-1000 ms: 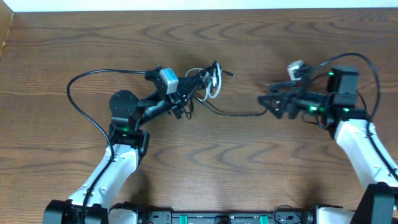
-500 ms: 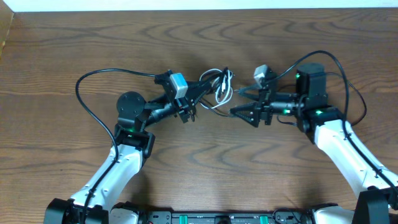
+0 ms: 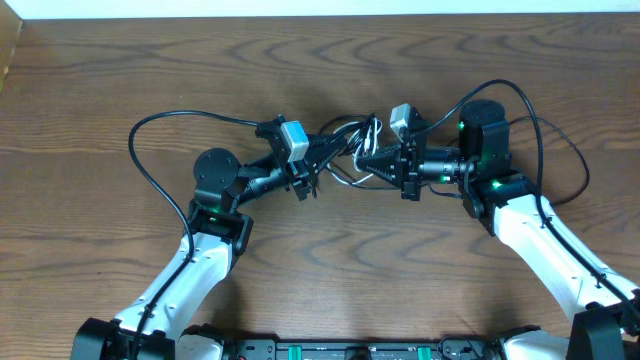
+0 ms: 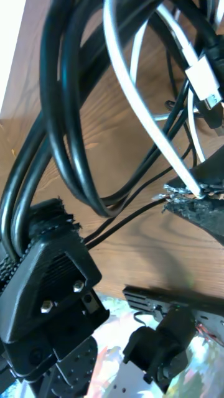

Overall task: Untangle cables
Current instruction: 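Bring the right gripper back and grasp the bundle beside the left gripper, then pull a white cable rightward out of the bundle with the right gripper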

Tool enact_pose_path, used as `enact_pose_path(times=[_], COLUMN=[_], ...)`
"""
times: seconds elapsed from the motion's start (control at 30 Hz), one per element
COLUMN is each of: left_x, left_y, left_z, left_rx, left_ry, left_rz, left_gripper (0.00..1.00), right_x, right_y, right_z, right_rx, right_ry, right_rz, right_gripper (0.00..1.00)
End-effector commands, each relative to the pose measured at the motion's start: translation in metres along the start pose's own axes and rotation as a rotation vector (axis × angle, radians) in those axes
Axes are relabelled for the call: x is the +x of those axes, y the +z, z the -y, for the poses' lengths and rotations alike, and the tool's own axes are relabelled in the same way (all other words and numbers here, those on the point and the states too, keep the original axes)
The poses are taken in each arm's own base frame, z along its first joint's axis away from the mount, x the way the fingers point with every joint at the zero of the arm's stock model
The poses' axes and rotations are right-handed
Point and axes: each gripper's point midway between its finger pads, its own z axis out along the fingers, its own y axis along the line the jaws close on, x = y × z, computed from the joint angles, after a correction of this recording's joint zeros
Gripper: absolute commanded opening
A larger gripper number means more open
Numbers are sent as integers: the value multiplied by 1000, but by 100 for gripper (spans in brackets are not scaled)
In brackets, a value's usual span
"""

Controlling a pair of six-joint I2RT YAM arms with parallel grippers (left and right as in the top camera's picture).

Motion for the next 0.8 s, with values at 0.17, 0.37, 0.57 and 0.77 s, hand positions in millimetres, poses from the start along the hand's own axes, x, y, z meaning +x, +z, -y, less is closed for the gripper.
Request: enact_pose_path(times=[0.17,0.37,0.57,0.77], left_x=[-6,-8,-8,-9], left_y=[0,-7,-8,-9], left_z=[-1,-12,-14,-20], left_rx=[7,-28,-36,-65], left_ry=[24,27,30,30], left_rz=[11,13,16,20], left_gripper=[8,7,7,7], right_x=[18,84,137,165], right_y=[-17,-103,-180,-242], right_z=[58,134,143,141], right_rx=[325,940,1254,1437], right_ry=[244,698,880,1010], right_rz=[-30,-61,-152,-166], right_gripper=[1,1,1,1])
